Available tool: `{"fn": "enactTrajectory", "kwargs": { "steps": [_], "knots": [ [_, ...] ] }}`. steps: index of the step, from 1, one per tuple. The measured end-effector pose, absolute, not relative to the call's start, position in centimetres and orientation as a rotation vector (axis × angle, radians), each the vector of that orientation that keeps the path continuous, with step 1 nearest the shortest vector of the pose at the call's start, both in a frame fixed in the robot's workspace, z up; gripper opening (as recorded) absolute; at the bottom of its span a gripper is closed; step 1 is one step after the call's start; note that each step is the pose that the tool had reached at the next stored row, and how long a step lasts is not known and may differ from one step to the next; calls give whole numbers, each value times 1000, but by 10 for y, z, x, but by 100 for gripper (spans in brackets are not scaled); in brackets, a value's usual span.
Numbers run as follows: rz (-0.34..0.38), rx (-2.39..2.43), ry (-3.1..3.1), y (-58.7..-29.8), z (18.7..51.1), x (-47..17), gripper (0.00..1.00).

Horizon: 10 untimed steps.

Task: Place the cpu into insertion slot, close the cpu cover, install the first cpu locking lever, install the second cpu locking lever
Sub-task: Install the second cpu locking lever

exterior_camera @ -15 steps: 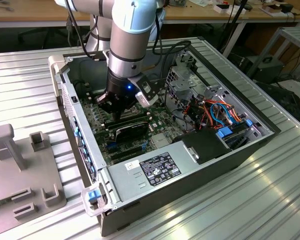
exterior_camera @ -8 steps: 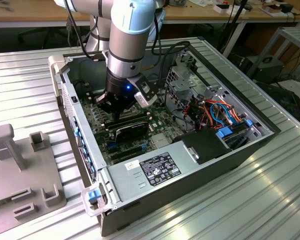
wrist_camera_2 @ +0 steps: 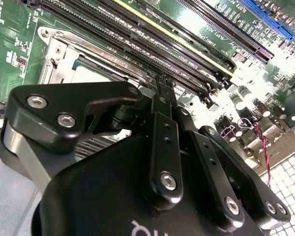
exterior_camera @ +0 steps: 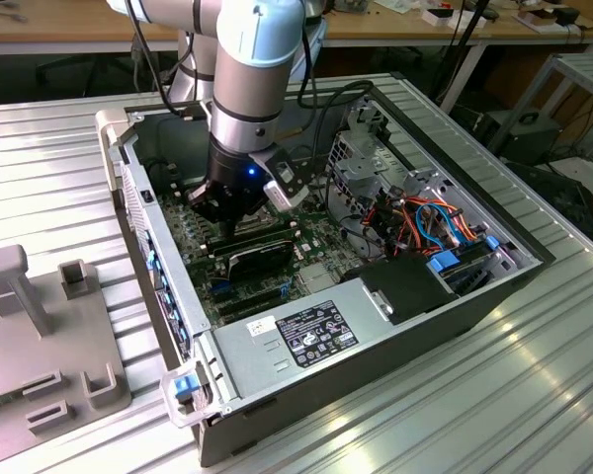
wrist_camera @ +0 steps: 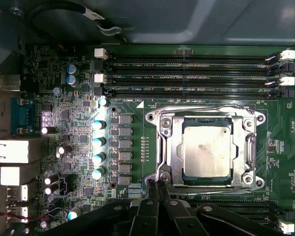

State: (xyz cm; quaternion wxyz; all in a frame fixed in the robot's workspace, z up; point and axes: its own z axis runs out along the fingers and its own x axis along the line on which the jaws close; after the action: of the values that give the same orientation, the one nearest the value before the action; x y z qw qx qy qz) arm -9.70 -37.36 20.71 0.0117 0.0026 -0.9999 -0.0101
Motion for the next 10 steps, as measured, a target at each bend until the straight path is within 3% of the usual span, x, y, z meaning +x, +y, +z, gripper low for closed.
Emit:
{"fn": "enactTrajectory", "kwargs": {
  "steps": [10],
  "knots": [
    [-33, 8, -3118, -373, 205, -97, 11]
  ]
}}
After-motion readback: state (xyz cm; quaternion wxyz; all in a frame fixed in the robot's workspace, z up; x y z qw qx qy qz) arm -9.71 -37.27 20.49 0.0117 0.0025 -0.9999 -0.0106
